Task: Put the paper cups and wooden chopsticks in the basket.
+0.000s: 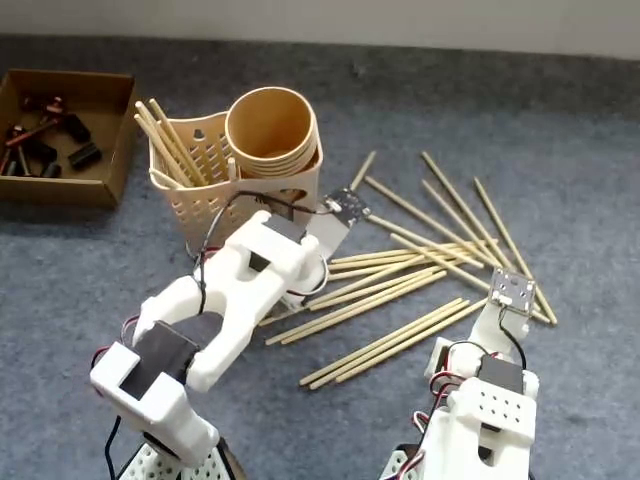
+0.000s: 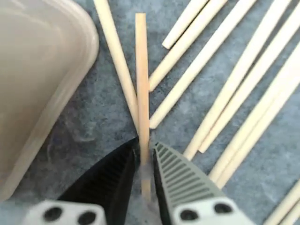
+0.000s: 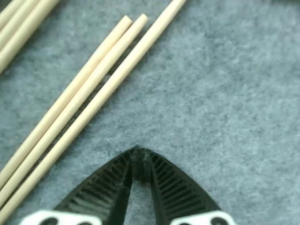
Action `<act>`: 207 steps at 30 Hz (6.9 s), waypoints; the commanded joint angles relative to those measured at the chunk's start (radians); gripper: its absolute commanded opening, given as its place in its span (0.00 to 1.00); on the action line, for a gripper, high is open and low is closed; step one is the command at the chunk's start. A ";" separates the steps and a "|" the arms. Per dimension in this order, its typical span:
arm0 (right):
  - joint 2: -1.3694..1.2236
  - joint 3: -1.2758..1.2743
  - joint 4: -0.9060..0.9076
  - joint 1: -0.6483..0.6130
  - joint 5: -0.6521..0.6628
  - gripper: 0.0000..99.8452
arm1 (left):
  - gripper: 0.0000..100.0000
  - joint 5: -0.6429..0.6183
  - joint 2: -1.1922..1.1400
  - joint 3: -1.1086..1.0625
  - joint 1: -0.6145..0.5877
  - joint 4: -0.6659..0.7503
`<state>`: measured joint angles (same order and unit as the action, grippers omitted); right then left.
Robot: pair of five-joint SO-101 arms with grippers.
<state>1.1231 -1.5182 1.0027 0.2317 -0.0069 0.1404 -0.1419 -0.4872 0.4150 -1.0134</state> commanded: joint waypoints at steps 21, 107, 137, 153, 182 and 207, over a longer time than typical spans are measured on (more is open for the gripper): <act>0.001 -0.018 -0.044 0.010 -0.006 0.01 | 0.00 -0.046 0.832 0.033 0.005 -0.276; 0.001 -0.027 -0.073 0.004 -0.002 0.01 | 0.01 -0.124 1.112 0.217 -0.443 -0.253; 0.001 -0.027 -0.073 0.004 -0.002 0.01 | 0.04 0.043 1.936 -0.648 0.097 -0.238; 0.001 -0.027 -0.073 0.004 -0.002 0.01 | 0.14 0.041 1.963 -0.964 0.394 -0.224; 0.001 -0.027 -0.073 0.004 -0.002 0.01 | 0.07 0.104 1.965 -1.155 0.530 -0.144; 0.001 -0.008 -0.065 0.012 0.123 0.01 | 0.01 0.101 1.965 -1.087 -0.288 -0.143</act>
<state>1.1278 -1.5413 0.9689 0.2332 0.0575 0.2386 1.8113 -1.5719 0.2325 -1.1730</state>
